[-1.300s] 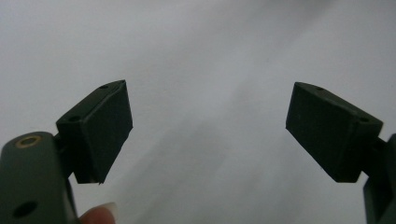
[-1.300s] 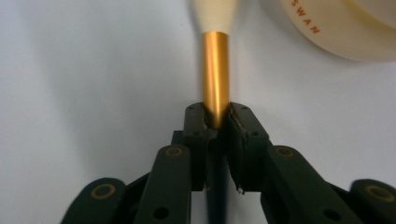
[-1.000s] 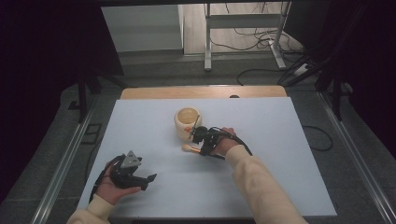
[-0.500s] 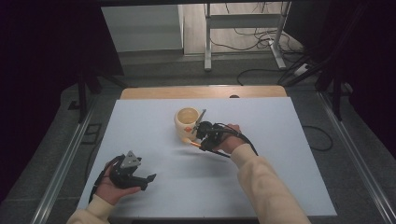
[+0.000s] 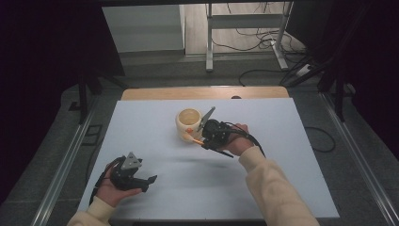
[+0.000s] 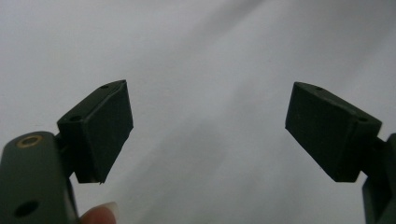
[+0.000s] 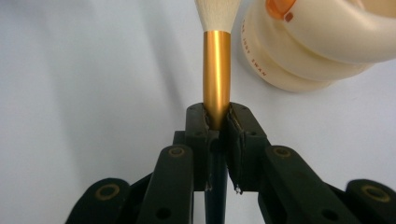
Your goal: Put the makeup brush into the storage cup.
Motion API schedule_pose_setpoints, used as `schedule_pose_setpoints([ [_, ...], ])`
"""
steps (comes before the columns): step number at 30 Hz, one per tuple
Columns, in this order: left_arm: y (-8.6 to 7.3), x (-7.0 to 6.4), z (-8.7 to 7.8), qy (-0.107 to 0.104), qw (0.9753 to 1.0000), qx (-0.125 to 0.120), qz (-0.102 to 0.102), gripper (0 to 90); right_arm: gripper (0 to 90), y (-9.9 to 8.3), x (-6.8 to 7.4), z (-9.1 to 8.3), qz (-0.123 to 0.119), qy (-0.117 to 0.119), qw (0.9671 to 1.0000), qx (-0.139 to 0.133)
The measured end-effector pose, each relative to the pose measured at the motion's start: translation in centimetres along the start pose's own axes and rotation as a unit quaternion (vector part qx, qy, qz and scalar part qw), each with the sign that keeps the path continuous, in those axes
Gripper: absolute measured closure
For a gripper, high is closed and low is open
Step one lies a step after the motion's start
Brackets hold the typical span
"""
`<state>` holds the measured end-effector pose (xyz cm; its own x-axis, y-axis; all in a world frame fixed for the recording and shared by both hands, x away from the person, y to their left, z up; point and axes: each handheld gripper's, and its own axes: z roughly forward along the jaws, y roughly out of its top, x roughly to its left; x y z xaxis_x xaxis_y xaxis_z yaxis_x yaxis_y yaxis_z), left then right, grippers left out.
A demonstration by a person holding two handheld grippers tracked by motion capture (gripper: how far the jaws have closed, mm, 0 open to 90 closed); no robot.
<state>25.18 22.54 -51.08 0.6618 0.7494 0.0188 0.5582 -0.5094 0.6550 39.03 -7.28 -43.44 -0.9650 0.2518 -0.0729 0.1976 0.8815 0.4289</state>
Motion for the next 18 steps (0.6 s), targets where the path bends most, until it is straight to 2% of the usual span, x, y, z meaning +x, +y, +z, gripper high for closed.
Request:
schedule_pose_setpoints([
  [7,-0.1,0.0,0.0,0.002,1.0000,-0.002,-0.003,15.8,79.5,-0.5,0.4,-1.1,0.004,-0.007,0.9998,-0.017],
  [10,-0.1,0.0,-0.1,0.003,1.0000,-0.001,-0.004,15.8,79.5,-1.0,0.6,-1.9,0.005,-0.008,0.9993,-0.036],
  [18,-0.2,0.0,-0.1,0.004,1.0000,0.000,-0.003,15.8,79.5,-2.1,1.0,-3.2,0.024,-0.011,0.9975,-0.066],
])
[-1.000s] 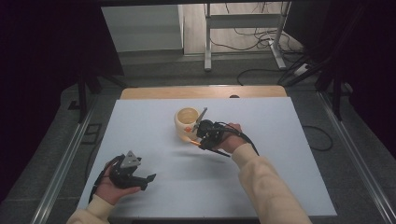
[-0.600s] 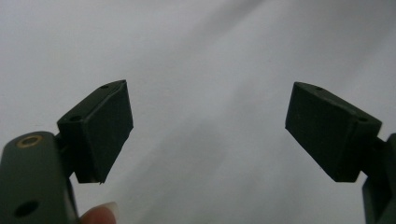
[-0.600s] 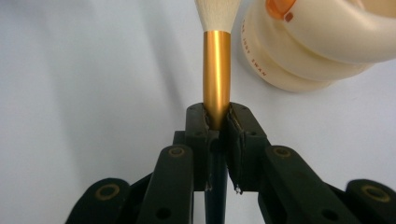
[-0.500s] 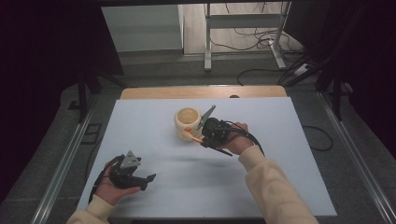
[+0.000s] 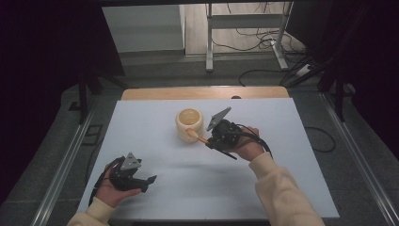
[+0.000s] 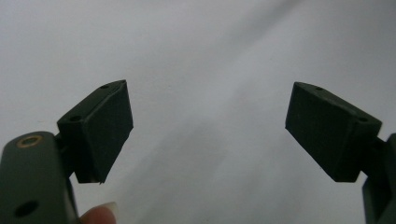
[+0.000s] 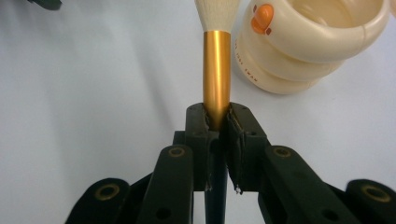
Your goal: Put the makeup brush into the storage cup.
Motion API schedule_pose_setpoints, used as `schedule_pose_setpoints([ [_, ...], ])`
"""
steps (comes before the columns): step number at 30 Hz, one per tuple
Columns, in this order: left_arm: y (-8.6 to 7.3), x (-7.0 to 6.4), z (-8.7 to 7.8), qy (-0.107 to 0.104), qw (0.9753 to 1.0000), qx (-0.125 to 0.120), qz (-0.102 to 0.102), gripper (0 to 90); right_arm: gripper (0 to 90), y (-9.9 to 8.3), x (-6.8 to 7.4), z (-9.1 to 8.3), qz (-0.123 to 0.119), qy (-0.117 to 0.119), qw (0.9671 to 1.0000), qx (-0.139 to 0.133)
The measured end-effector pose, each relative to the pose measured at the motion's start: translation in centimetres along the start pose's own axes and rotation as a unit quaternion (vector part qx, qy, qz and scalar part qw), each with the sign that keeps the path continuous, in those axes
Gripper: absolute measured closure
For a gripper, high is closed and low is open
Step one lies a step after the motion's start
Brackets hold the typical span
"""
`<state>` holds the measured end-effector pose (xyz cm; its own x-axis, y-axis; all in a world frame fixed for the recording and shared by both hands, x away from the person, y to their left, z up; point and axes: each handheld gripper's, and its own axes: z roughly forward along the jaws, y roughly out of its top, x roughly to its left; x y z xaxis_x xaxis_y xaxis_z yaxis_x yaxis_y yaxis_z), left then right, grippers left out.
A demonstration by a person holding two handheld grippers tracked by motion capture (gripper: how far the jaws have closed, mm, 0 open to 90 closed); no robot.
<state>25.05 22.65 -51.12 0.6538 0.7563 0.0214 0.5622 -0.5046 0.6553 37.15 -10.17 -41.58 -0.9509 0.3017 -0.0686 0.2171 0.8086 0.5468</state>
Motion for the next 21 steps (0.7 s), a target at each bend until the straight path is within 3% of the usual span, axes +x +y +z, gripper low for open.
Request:
schedule_pose_setpoints([
  [5,0.0,0.0,0.0,0.000,1.0000,0.000,0.000,15.8,79.5,-0.4,0.0,-0.6,0.001,-0.002,0.9999,-0.013],
  [12,0.0,0.0,0.0,0.001,1.0000,0.001,-0.002,15.8,79.4,-1.6,0.1,-2.0,0.022,-0.004,0.9991,-0.035],
  [21,0.0,-0.1,0.2,0.002,1.0000,0.003,-0.003,15.8,79.4,-3.2,0.5,-3.3,0.025,-0.008,0.9983,-0.053],
])
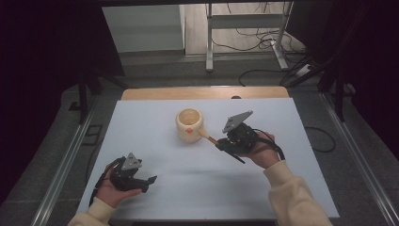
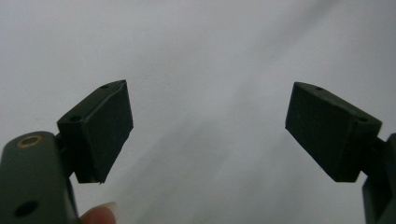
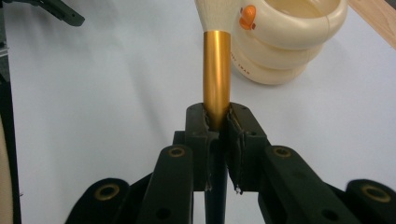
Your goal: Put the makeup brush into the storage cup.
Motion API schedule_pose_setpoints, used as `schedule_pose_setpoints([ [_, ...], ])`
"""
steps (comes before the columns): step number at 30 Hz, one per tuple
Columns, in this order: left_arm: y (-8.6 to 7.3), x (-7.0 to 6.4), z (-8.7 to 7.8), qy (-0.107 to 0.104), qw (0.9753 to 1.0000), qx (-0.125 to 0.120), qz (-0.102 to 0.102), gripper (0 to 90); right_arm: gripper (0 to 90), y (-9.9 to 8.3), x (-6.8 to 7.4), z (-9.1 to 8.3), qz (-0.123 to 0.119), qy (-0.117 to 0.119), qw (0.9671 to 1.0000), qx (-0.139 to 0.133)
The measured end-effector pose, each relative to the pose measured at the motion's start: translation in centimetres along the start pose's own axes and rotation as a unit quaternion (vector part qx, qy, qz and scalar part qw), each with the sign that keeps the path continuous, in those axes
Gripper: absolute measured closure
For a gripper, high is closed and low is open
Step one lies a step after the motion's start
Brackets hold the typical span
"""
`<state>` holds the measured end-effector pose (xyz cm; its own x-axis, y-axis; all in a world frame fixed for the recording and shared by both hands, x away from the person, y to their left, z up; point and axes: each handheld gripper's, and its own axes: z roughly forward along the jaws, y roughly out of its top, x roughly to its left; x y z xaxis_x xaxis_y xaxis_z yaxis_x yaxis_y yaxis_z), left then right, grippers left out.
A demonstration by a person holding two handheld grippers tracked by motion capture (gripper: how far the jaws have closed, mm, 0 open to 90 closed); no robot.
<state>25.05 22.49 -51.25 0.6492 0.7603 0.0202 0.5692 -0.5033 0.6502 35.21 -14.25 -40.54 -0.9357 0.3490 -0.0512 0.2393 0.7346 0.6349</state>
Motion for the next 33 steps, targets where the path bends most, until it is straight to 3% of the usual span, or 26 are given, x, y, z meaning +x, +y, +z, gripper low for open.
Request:
schedule_pose_setpoints([
  [12,0.0,-0.1,0.2,0.007,0.9999,-0.001,-0.009,15.8,79.3,-1.5,0.2,-0.7,0.006,0.005,0.9992,-0.040],
  [22,0.0,0.0,0.2,0.009,0.9999,-0.001,-0.011,15.7,79.3,-1.8,0.1,-1.0,0.017,-0.011,0.9968,-0.077],
  [33,0.1,0.1,0.0,0.009,0.9999,-0.004,-0.014,15.8,79.3,-2.2,-0.2,-1.4,0.038,-0.016,0.9948,-0.093],
])
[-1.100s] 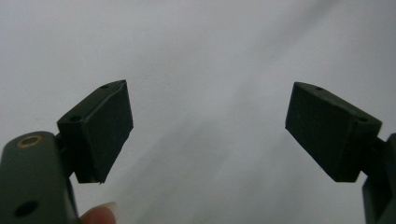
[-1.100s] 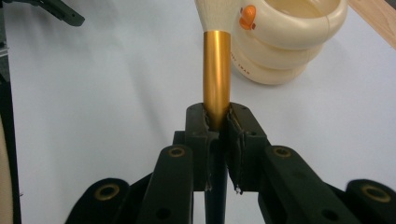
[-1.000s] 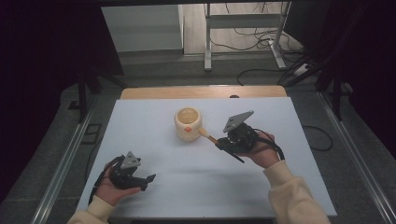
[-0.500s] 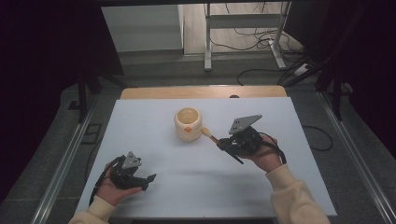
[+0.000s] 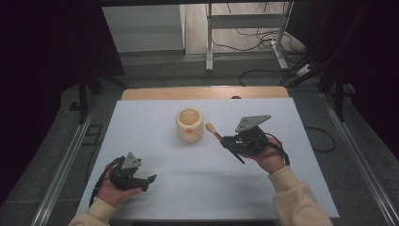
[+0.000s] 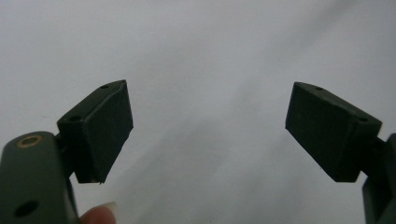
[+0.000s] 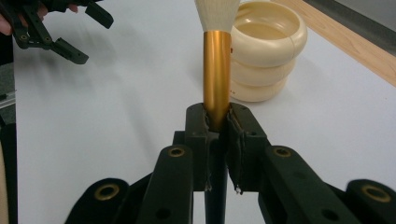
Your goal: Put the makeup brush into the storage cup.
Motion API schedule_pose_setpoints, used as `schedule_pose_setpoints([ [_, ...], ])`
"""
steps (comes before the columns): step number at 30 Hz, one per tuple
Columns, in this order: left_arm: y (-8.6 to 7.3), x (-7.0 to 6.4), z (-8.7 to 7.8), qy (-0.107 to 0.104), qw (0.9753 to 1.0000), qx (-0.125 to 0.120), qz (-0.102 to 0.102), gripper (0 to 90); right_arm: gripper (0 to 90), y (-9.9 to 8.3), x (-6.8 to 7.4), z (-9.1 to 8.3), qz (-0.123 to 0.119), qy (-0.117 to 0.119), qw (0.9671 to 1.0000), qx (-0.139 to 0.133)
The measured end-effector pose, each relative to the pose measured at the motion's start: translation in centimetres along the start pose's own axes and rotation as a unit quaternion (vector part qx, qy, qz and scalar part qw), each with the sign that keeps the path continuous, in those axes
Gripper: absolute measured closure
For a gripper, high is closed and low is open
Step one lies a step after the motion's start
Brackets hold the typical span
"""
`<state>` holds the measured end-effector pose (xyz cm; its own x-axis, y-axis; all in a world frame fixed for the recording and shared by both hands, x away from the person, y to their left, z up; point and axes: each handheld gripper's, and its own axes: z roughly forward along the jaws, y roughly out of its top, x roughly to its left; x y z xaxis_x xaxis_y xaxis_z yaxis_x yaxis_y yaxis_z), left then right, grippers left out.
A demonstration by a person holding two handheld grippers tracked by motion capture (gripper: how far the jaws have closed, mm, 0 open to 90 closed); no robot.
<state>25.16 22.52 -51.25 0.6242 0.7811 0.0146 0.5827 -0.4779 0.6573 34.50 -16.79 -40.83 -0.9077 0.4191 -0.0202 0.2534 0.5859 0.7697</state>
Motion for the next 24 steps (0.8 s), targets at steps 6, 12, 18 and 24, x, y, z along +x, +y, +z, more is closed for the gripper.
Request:
schedule_pose_setpoints([
  [6,0.6,-0.3,0.0,-0.005,0.9999,-0.011,-0.001,15.6,79.3,0.0,0.0,-0.2,0.001,0.000,1.0000,-0.005],
  [12,1.9,-1.0,0.1,-0.033,0.9990,-0.032,0.000,15.7,79.3,0.0,0.0,-0.1,0.003,-0.002,1.0000,-0.008],
  [18,3.1,-1.7,0.1,-0.055,0.9967,-0.060,-0.006,15.4,79.3,0.1,0.0,-0.1,0.002,-0.006,0.9999,-0.014],
  [24,4.5,-2.5,0.2,-0.059,0.9936,-0.096,-0.001,15.7,79.3,0.1,0.1,-0.2,0.002,-0.009,0.9998,-0.017],
])
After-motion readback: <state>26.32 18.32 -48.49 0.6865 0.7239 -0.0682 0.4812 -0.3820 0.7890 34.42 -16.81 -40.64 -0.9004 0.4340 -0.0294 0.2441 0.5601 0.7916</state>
